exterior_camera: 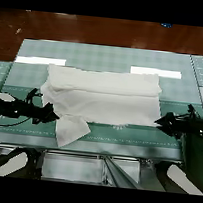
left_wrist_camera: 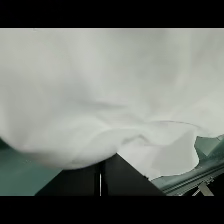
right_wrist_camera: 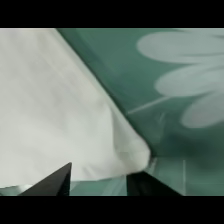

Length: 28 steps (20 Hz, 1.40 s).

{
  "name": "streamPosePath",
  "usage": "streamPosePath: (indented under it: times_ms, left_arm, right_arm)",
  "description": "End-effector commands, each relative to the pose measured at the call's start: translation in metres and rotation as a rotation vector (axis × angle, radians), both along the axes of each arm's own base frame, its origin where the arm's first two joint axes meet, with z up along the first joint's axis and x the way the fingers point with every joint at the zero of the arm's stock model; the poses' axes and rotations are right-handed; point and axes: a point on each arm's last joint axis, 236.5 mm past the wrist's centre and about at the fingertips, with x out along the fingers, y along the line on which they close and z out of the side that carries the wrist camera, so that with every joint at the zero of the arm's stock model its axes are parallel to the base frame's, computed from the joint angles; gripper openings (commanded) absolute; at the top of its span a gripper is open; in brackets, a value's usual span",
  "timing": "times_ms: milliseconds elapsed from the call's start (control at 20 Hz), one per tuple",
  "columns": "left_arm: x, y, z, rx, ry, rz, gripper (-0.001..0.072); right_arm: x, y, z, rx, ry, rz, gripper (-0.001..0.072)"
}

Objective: Fold the shirts.

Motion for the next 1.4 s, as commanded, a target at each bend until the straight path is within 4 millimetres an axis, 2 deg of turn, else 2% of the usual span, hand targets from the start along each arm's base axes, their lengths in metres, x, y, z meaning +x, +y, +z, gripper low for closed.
streamPosePath:
  times_ms: [0, 100, 250, 350, 500, 650, 850, 1000, 1150, 1350]
  left_arm:
    - [0.002, 0.000, 0.002, -0.001, -0.006, 0.000, 0.0017]
    - [0.013, 0.002, 0.009, 0.001, -0.033, -0.004, 0.0017]
    - [0.042, 0.008, 0.034, 0.009, -0.118, -0.027, 0.0017]
    - [0.073, 0.019, 0.056, 0.034, -0.204, -0.015, 0.0017]
    - [0.117, 0.035, 0.087, 0.058, -0.300, -0.010, 0.0016]
    - [0.158, 0.033, 0.098, 0.032, -0.303, -0.072, 0.0017]
    - [0.215, 0.031, 0.093, 0.006, -0.271, -0.085, 0.0017]
    - [0.252, 0.034, 0.085, -0.005, -0.248, -0.056, 0.0017]
    - [0.272, 0.033, 0.076, -0.016, -0.239, -0.078, 0.0017]
    - [0.284, 0.029, 0.061, -0.019, -0.233, -0.089, 0.0017]
  right_arm:
    - [0.028, 0.006, -0.009, -0.023, -0.055, 0.005, 0.0323]
    - [0.046, 0.011, 0.009, -0.025, -0.133, 0.082, 0.0039]
    - [0.063, 0.012, 0.047, -0.016, -0.223, 0.211, 0.0021]
    - [0.078, 0.004, 0.067, -0.055, -0.281, 0.220, 0.0020]
    - [0.104, 0.001, 0.088, -0.052, -0.352, 0.200, 0.0020]
    - [0.139, 0.004, 0.101, 0.004, -0.416, 0.166, 0.0020]
    - [0.187, 0.017, 0.092, 0.002, -0.432, 0.212, 0.0020]
    - [0.219, 0.017, 0.082, 0.008, -0.420, 0.196, 0.0020]
    - [0.237, 0.012, 0.071, 0.014, -0.405, 0.178, 0.0020]
    - [0.256, 0.008, 0.056, -0.002, -0.407, 0.143, 0.0021]
